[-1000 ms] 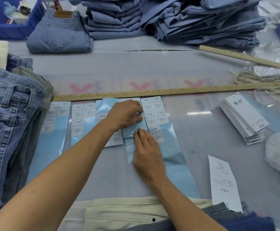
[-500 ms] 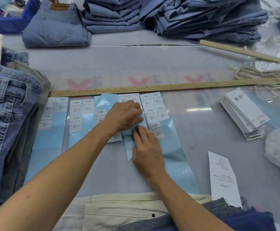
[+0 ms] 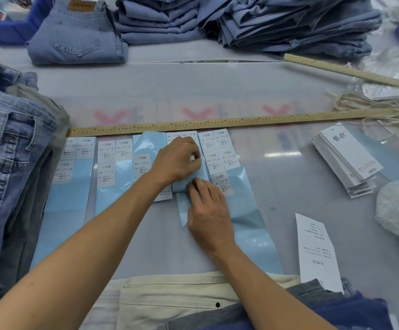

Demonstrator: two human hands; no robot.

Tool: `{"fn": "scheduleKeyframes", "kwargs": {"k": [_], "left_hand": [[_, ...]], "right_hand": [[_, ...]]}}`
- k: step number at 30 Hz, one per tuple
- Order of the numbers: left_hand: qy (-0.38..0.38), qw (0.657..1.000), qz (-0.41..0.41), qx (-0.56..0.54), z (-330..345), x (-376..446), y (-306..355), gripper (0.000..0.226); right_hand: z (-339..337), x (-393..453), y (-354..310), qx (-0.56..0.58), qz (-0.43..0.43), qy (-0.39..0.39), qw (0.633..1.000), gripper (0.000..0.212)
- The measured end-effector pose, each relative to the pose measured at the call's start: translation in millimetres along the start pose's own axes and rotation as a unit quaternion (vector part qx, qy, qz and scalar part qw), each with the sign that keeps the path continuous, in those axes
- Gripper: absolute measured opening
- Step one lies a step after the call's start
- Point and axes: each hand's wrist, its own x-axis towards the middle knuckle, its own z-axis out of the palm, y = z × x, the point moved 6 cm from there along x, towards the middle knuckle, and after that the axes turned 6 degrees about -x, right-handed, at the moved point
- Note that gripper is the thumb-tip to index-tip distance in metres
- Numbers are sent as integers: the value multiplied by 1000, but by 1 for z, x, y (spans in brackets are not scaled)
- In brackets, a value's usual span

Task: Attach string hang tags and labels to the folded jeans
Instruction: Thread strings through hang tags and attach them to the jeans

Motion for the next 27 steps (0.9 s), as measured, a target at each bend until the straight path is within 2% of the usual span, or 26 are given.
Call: {"fn": "scheduleKeyframes", "kwargs": {"k": [4,8,11,14,19,21,23,24,25,27], "left_hand": [[32,984,-113,-135,-14,3,-19,9],[169,926,-204,-268,-62,-5,-48,8],[269,901,-204,-272,-98,-31,-53,11],[327,891,-175,-263,-109,-74,-36,6],[397,843,-194,-307,-91,-159,1,5],[415,829,-208,-311,-83,-189,14,8],[444,838,-175,-265,-86,-214,35,23],[456,849,-145,-224,-90,-224,48,34],[463,862,-110,-175,-95,-231,62,41],[462,884,-15,-67,-99,-241,93,40]], "right_hand": [[1,-1,0,4,2,-8,1000,50],[1,-1,0,12,5,-24,1000,55],[-1,-1,0,-2,-4,-15,1000,50],[-1,-3,-7,-50,-43,-14,998,49],[-19,10,-27,-114,-75,-116,984,51],[-34,16,-35,-82,-70,-158,982,60],[-60,14,-34,56,32,-175,982,58],[-80,8,-32,181,132,-157,962,48],[-100,-4,-29,323,245,-134,904,32],[-134,-36,-29,562,403,-99,716,8]]}}
